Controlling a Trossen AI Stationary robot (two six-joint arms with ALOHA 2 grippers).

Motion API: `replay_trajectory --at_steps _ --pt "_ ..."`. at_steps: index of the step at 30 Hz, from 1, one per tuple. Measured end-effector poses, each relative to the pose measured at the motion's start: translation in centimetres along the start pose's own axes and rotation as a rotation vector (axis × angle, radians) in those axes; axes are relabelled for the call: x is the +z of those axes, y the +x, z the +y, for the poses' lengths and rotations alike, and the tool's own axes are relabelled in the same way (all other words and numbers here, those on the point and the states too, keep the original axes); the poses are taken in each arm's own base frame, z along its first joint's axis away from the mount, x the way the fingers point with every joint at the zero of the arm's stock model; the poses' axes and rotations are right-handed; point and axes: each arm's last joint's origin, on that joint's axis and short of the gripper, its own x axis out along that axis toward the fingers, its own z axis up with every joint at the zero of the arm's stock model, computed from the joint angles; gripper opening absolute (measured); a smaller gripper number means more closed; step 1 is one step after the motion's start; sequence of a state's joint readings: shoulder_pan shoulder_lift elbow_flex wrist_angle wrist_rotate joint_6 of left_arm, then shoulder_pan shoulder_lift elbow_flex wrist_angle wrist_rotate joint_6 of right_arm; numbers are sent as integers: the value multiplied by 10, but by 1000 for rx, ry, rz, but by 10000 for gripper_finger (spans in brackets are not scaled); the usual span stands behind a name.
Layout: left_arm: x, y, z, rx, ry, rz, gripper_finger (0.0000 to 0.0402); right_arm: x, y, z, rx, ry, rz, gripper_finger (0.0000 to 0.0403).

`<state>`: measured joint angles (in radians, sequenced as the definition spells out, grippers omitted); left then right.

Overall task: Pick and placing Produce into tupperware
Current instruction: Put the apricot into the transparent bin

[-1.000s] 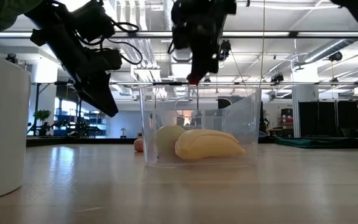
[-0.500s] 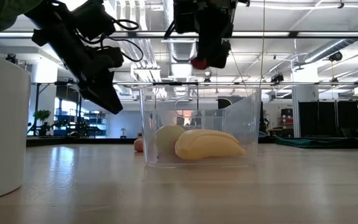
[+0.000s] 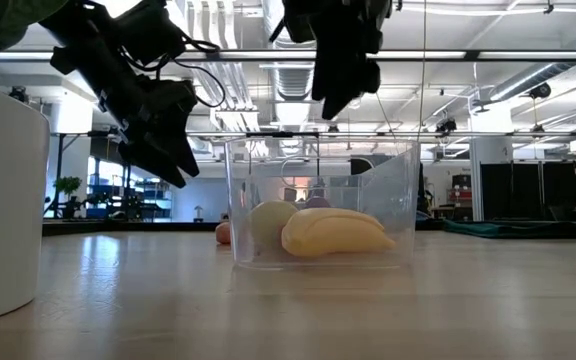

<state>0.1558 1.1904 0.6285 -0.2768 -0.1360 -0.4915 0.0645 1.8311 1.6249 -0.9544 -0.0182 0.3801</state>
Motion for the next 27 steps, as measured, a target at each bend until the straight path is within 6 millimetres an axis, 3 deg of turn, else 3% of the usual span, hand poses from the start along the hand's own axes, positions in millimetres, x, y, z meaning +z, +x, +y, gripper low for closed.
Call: replay_trajectory --at_steps 6,12,17,22,27 --pt "1 0 0 -7 42 -5 251 9 -27 -27 -68 104 -107 214" --pt "0 6 -5 -105 381 13 251 13 -58 -61 -118 264 -205 215" --pt "-2 32 -10 -174 609 22 251 13 -84 -83 -215 388 -319 215" --pt "-9 62 -11 -181 630 77 251 11 -101 -94 -262 459 -397 215" --pt "-7 75 -14 -176 630 103 251 11 -103 -95 -272 461 -407 215"
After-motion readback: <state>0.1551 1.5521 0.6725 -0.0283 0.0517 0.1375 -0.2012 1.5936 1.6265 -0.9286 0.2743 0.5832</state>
